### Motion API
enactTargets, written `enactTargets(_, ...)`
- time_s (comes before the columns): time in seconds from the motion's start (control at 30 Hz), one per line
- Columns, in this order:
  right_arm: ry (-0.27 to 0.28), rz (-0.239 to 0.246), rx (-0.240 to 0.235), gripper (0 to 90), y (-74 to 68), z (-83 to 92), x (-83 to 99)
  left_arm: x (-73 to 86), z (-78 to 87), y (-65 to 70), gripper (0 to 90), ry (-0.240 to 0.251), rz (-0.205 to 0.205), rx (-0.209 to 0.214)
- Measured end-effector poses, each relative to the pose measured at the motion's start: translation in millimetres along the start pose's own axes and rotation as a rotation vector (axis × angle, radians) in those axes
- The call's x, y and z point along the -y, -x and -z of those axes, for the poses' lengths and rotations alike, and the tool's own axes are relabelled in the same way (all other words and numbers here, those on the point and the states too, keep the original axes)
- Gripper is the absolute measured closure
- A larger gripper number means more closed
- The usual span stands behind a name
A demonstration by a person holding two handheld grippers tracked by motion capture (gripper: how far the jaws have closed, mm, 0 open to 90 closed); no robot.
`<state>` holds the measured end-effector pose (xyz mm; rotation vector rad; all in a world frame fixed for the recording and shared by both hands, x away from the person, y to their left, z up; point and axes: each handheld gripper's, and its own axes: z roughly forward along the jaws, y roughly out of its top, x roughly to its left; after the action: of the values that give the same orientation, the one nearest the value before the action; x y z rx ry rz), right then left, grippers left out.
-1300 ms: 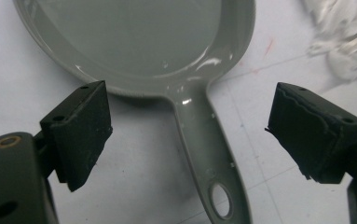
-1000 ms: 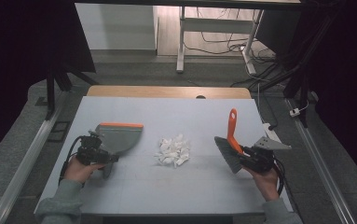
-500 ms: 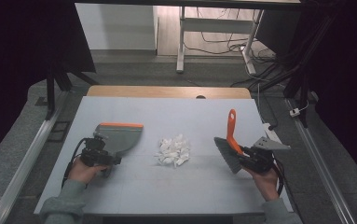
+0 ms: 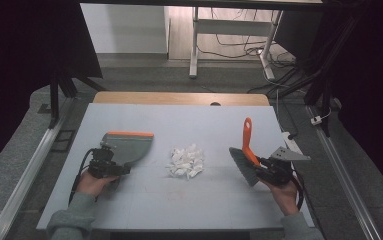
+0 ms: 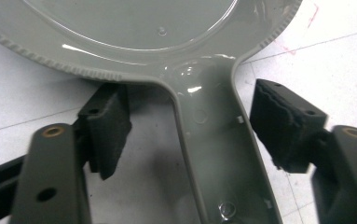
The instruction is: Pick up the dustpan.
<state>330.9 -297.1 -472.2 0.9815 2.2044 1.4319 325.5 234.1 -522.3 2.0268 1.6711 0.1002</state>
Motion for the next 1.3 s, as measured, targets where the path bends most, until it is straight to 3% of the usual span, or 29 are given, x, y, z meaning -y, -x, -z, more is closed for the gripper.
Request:
enactTargets(0.33, -0.013, 0.016, 0.005, 69.5, -1.3, -1.4, 0.6, 0.1, 0.2, -2.2, 50.5, 0.024, 0.013, 0.058)
enactTargets(0.67, -0.014, 0.019, 0.009, 69.5, -1.0, -0.8, 0.5, 1.5, 2.4, -5.5, 60.5, 0.050, 0.033, 0.042)
enactTargets(1.03, -0.014, 0.020, 0.012, 69.5, -1.0, -0.3, 0.4, 2.0, 7.8, -8.1, 61.8, 0.088, 0.039, 0.052)
enactTargets(1.3, -0.012, 0.021, 0.013, 69.6, -0.9, 0.0, 0.3, 3.1, 10.8, -8.9, 61.9, 0.107, 0.020, 0.052)
